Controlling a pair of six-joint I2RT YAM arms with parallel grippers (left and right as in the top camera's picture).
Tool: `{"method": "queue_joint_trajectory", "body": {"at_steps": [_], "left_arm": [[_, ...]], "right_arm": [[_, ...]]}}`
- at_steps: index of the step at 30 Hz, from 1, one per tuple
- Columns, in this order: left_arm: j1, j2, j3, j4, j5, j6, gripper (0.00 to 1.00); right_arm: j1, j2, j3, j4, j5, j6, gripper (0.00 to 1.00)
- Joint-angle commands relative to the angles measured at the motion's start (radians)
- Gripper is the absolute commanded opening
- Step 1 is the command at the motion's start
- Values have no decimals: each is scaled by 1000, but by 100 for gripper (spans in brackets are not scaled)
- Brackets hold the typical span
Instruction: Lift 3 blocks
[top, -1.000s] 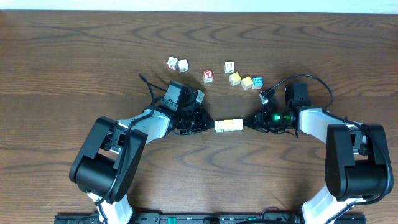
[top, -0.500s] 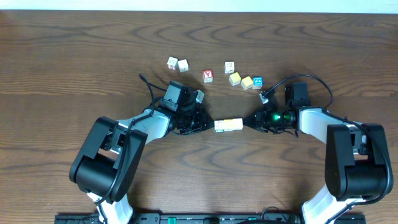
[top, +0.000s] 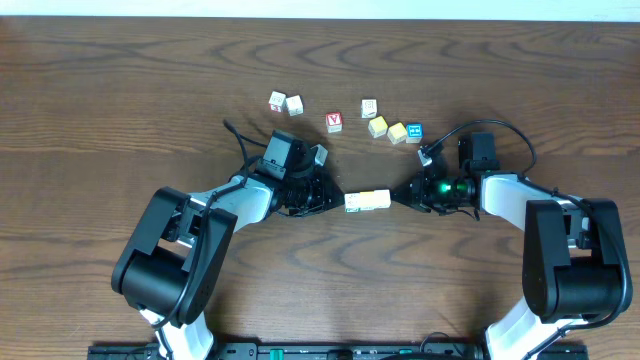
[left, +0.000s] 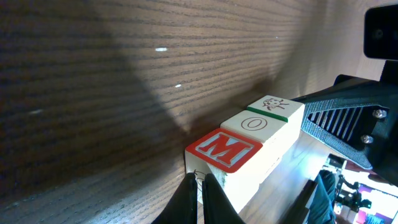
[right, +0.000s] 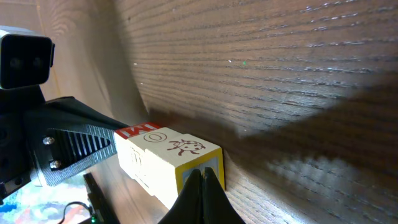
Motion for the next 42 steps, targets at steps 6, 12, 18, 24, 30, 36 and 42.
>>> {"method": "queue_joint_trajectory", "body": {"at_steps": [6, 12, 18, 24, 30, 36, 42], "left_arm": [[-21, -6, 2, 23, 95, -13, 7], [-21, -6, 2, 40, 121, -24, 7], [-21, -6, 2, 42, 121, -24, 7], [-21, -6, 2, 42, 121, -24, 7], [-21, -6, 2, 42, 122, -32, 7], [-21, -10, 2, 57, 150, -39, 7], [-21, -36, 2, 56, 151, -39, 7]], "right_arm": [[48, -13, -6, -1, -166, 37, 1], [48, -20, -6, -5, -166, 37, 1], [59, -21, -6, -8, -165, 36, 1], [74, -41, -6, -8, -146, 37, 1], [74, -64, -6, -10, -143, 37, 1], [74, -64, -6, -33, -115, 36, 1], [84, -64, -6, -34, -116, 36, 1]]}}
